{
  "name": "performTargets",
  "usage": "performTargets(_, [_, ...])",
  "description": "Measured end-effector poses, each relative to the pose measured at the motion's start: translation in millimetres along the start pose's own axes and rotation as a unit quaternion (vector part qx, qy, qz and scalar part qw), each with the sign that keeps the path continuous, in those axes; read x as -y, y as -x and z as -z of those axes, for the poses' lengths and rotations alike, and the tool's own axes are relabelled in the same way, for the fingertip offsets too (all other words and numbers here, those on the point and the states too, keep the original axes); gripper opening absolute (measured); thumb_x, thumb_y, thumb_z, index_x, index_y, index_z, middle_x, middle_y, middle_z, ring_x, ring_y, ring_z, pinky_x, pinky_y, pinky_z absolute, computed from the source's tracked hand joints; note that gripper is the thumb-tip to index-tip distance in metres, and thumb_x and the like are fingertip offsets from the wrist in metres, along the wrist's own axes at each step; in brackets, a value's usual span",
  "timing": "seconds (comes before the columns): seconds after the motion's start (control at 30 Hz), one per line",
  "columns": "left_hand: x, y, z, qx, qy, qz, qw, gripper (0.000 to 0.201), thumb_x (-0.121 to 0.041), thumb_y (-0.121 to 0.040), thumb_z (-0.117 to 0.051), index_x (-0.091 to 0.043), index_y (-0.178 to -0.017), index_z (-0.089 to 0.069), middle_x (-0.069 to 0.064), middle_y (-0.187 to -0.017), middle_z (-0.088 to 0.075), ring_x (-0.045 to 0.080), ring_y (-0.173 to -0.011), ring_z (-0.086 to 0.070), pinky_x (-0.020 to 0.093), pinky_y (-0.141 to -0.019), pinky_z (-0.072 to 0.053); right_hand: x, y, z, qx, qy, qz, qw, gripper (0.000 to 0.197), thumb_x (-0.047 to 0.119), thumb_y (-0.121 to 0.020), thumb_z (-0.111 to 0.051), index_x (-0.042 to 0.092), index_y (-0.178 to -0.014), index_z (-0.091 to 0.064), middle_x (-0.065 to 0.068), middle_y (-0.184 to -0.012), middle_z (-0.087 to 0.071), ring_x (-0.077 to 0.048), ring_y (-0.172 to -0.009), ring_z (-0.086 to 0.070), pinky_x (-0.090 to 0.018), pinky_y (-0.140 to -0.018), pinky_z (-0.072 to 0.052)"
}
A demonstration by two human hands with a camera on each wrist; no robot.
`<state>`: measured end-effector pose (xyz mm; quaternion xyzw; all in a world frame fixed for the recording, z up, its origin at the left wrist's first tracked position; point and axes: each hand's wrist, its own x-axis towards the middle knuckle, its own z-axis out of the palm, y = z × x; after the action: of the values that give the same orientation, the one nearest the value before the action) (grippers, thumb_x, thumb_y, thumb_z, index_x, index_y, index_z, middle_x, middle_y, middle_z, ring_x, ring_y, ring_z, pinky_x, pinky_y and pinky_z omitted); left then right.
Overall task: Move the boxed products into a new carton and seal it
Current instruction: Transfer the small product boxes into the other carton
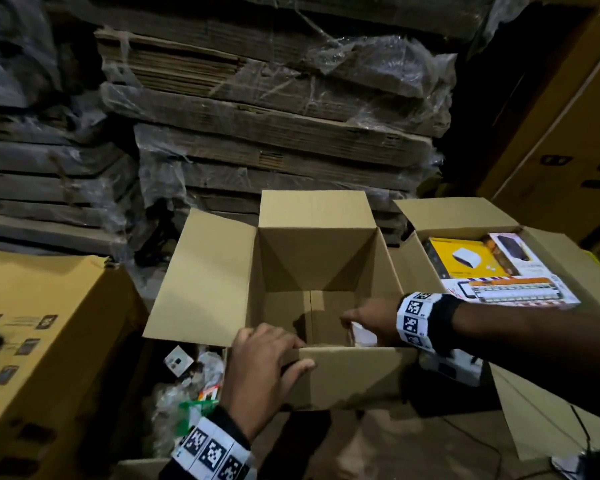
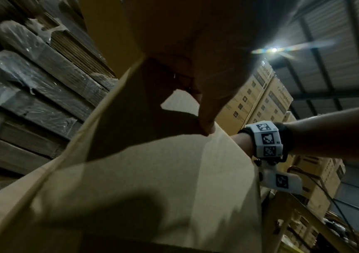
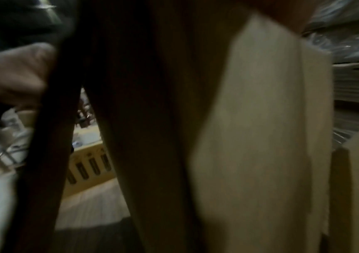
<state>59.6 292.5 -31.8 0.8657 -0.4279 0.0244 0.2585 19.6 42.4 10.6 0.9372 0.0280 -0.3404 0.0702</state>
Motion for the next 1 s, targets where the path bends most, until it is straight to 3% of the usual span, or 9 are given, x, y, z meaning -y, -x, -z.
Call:
performTargets(0.13, [1,2,0,-0.010,0.006,-0.008,1.000,0.036,-0.066,-0.082,-0.051,-0.035,-0.088,-0.067,-0.022,-0.087,-0.063,0.003,-0.087,-0.054,0.029,-0.077,-0.038,6,-7,-4,0.010,0.088,0.027,0.996,0.058,0.009,-0.085,-0.055,0.025,-0.136,-0.033,-0.013,-0.098,-0.065,-0.034,-0.083,-0.063,-0.038,-0.068,-0.054])
performTargets(0.33, [1,3,-2,-0.002,0.021,0.003,1.000,0.033,-0.066,-0.084,-0.052,-0.037,-0.092,-0.066,-0.024,-0.090,-0.062,-0.001,-0.089,-0.052,0.030,-0.081,-0.042,6,-17,-16,0.062,0.062,0.065,0.994,0.040,0.018,-0.095,-0.047,0.020,-0.135,-0.046,-0.014,-0.118,-0.061,-0.032,-0.105,-0.061,-0.039,-0.086,-0.049])
performTargets(0.47, [0,5,-1,0.008,0.012,0.005,1.000,0.031,-0.065,-0.084,-0.053,-0.038,-0.094,-0.066,-0.024,-0.091,-0.061,-0.001,-0.089,-0.052,0.028,-0.080,-0.040,5,-22,-24,0.096,0.085,0.080,0.989,0.047,0.014,-0.100,-0.039,0.015,-0.147,-0.034,-0.018,-0.129,-0.056,-0.033,-0.117,-0.056,-0.037,-0.093,-0.043])
performTargets(0.53, [-1,5,0,0.014,0.004,0.003,1.000,0.031,-0.064,-0.085,-0.053,-0.038,-0.095,-0.066,-0.024,-0.092,-0.061,0.001,-0.091,-0.053,0.027,-0.080,-0.037,4,-21,-22,0.097,0.070,0.059,0.991,0.047,0.012,-0.098,-0.041,0.012,-0.145,-0.036,-0.019,-0.128,-0.057,-0.035,-0.116,-0.056,-0.038,-0.092,-0.044])
performTargets(0.63, [0,4,2,0.020,0.007,-0.008,1.000,0.030,-0.062,-0.086,-0.055,-0.037,-0.098,-0.068,-0.023,-0.094,-0.063,0.002,-0.094,-0.054,0.028,-0.082,-0.035,0,-18,-18,0.034,-0.021,0.014,0.999,0.043,0.005,-0.091,-0.045,0.011,-0.134,-0.047,-0.016,-0.119,-0.062,-0.035,-0.108,-0.060,-0.038,-0.087,-0.051])
performTargets(0.73, [2,2,5,0.019,0.024,-0.011,0.999,0.029,-0.061,-0.086,-0.055,-0.038,-0.097,-0.068,-0.023,-0.093,-0.064,0.001,-0.094,-0.054,0.028,-0.084,-0.033,-7,-5,-4,-0.062,-0.103,-0.004,0.993,0.048,0.002,-0.090,-0.042,0.015,-0.136,-0.050,-0.012,-0.118,-0.064,-0.031,-0.107,-0.061,-0.035,-0.086,-0.050])
performTargets(0.83, [2,-3,6,0.035,0.026,-0.024,0.999,0.032,-0.063,-0.087,-0.051,-0.039,-0.096,-0.068,-0.025,-0.092,-0.063,-0.002,-0.093,-0.052,0.027,-0.084,-0.030,-20,29,8,-0.173,-0.193,0.003,0.966,0.044,0.005,-0.091,-0.046,0.014,-0.132,-0.056,-0.004,-0.127,-0.063,-0.022,-0.116,-0.059,-0.025,-0.094,-0.045])
performTargets(0.93, [10,0,8,0.033,0.035,-0.023,0.999,0.032,-0.063,-0.086,-0.051,-0.039,-0.095,-0.069,-0.027,-0.091,-0.061,-0.003,-0.093,-0.052,0.028,-0.083,-0.032,-27,62,14,-0.257,-0.247,-0.006,0.934,0.043,0.007,-0.090,-0.054,0.019,-0.131,-0.058,0.004,-0.127,-0.063,-0.011,-0.114,-0.060,-0.009,-0.086,-0.037])
performTargets(1.0, [9,0,8,0.037,0.042,-0.022,0.998,0.032,-0.064,-0.085,-0.051,-0.040,-0.095,-0.069,-0.028,-0.092,-0.060,-0.003,-0.093,-0.053,0.029,-0.083,-0.035,-37,94,7,-0.307,-0.303,-0.019,0.902,0.041,0.007,-0.090,-0.060,0.020,-0.129,-0.060,0.005,-0.122,-0.066,-0.005,-0.108,-0.062,-0.012,-0.088,-0.044])
